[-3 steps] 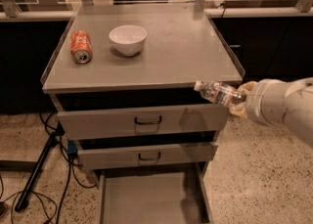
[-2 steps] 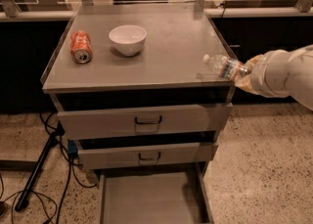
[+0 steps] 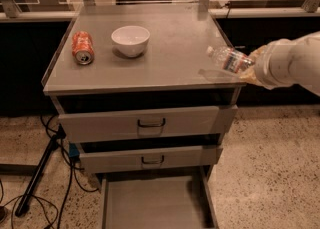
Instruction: Pick water bottle from bottom drawer and place on counter
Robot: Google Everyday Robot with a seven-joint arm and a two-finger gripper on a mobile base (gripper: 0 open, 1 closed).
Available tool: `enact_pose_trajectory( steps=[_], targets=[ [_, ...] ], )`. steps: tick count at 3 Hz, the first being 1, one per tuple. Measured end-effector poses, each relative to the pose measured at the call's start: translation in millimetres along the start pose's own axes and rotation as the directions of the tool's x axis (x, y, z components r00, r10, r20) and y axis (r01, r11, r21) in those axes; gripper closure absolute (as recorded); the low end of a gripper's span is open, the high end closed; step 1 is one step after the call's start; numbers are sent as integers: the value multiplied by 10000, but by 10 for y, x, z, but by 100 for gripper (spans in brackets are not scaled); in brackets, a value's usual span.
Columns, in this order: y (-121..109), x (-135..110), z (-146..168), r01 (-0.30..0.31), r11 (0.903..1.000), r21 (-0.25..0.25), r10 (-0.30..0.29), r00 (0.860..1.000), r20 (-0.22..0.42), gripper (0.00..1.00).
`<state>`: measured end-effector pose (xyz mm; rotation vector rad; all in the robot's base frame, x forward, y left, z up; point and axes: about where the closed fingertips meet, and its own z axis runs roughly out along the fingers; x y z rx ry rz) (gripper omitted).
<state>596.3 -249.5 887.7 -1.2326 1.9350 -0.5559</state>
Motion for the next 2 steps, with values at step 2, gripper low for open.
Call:
enact_pose_trajectory(
  steps=[2],
  targets=[
    [-285, -481, 388, 38, 9995, -318, -13, 9969, 789, 100]
  ],
)
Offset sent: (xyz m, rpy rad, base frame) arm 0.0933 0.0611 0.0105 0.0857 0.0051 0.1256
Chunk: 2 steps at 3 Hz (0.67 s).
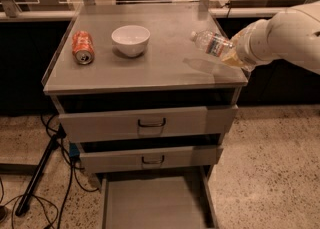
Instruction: Pick water bottle from bottom drawer and place on counter
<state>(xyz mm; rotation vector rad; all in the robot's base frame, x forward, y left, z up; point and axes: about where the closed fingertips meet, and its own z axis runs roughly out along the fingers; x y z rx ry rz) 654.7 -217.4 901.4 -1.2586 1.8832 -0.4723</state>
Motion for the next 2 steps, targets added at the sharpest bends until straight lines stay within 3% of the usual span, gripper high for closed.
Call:
enact_pose_trajectory(
  steps=[2],
  targets=[
    [243, -390, 392, 231, 9956, -904, -185, 9985, 522, 100]
  ],
)
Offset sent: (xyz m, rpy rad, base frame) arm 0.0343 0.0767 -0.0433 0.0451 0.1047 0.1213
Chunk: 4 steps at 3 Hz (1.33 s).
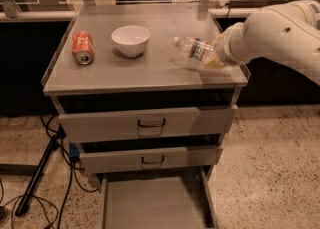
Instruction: Pick water bottle from bottom drawer and place on counter
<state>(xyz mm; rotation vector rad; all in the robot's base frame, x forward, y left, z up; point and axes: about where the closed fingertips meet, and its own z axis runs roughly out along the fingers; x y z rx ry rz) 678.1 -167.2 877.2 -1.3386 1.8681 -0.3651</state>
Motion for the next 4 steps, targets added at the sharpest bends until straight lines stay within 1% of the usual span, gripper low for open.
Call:
enact_pose_trajectory(
  steps=[1, 2, 3, 4],
  targets=[
    [-26, -5, -5, 51, 10000, -73, -51, 10000, 35, 100],
    [-88, -89, 51, 155, 9995, -261, -148, 9995, 267, 100],
    [-98, -144, 134, 351, 9977, -573, -325, 9984, 462, 100],
    [-52, -167, 267, 552, 9924, -1101, -491, 9971, 575, 100]
  ],
)
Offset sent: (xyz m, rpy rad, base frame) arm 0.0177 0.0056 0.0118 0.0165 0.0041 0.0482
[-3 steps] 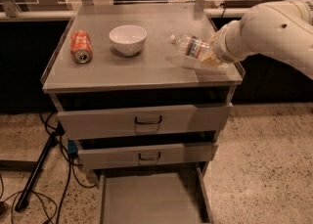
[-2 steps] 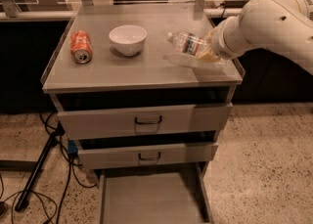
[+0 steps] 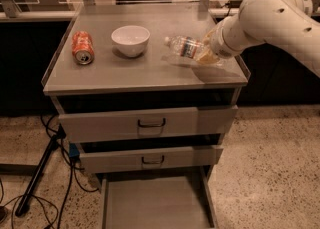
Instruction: Pick water bottle from bottom drawer and place on counter
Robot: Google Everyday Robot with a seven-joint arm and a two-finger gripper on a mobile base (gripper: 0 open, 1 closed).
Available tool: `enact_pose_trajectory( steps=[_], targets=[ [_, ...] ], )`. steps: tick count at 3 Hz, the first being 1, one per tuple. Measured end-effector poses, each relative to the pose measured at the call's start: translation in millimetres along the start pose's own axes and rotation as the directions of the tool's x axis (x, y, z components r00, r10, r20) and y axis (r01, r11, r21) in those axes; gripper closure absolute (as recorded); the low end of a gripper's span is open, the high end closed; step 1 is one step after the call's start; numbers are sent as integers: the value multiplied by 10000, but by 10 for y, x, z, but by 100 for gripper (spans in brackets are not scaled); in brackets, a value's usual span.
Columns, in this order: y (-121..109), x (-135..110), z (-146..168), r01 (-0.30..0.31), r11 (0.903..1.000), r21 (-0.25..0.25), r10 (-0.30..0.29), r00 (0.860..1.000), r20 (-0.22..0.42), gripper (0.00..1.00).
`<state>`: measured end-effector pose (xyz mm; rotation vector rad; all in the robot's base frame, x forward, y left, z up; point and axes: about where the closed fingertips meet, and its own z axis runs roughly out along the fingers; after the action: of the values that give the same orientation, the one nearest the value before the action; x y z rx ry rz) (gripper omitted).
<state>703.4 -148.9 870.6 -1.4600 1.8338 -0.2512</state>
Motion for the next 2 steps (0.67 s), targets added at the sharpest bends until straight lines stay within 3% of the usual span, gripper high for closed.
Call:
enact_pose_trajectory(
  steps=[2],
  targets=[
    [123, -68, 201, 694, 9888, -1322, -664, 9974, 271, 100]
  ],
)
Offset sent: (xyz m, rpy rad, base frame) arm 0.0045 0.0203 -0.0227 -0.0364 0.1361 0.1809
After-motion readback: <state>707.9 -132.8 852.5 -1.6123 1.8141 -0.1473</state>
